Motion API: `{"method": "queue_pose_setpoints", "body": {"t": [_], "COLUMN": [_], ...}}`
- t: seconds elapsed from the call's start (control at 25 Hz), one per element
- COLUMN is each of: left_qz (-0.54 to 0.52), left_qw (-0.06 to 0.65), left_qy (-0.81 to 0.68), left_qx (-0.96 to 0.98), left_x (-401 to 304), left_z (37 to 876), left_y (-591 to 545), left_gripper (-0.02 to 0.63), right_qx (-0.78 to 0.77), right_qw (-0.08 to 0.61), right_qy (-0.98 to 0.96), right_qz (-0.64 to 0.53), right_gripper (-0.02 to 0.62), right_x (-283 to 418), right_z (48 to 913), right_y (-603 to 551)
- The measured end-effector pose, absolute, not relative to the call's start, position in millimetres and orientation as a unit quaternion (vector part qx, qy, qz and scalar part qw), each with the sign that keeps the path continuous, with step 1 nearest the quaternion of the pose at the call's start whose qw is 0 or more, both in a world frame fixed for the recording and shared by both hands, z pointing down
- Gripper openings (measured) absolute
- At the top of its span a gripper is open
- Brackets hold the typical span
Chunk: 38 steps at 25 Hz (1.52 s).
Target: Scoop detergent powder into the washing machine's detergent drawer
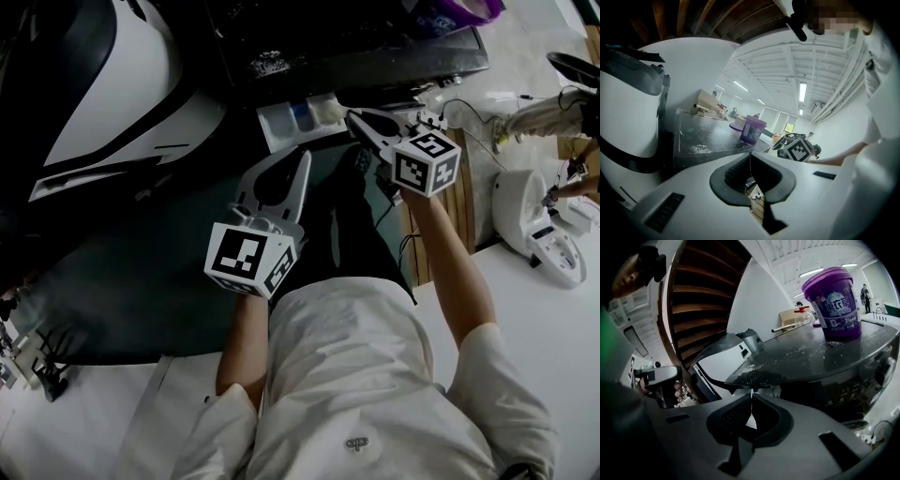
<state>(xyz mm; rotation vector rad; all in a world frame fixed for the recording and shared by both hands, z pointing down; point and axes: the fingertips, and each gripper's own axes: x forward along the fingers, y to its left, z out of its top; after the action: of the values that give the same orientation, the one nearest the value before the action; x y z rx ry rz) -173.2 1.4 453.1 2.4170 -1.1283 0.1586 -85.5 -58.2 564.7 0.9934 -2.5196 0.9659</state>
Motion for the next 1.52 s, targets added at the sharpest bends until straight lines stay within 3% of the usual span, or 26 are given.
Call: {"method": "queue_pose_setpoints", "body": {"t": [0.36, 1.52], "left_qz": [0.060, 0.055], "left_qw": [0.244, 0.242], "left_qy": [-0.413, -0.418], "left_qx": [0.875, 0.874], "left_x": [-172, -176], "left_z": [464, 462], "left_y": [5, 5], "left_gripper": [0.020, 0.020], "right_qx": [0.337, 0.314], "right_qw": [0.205, 0.338], "right_qy": [-0.886, -0.887], "right_qz": [0.244, -0.001], "right_gripper": [0.011, 0.009], "right_x": [-95, -122], "right_z": [569, 557], "right_y": [-58, -52]}}
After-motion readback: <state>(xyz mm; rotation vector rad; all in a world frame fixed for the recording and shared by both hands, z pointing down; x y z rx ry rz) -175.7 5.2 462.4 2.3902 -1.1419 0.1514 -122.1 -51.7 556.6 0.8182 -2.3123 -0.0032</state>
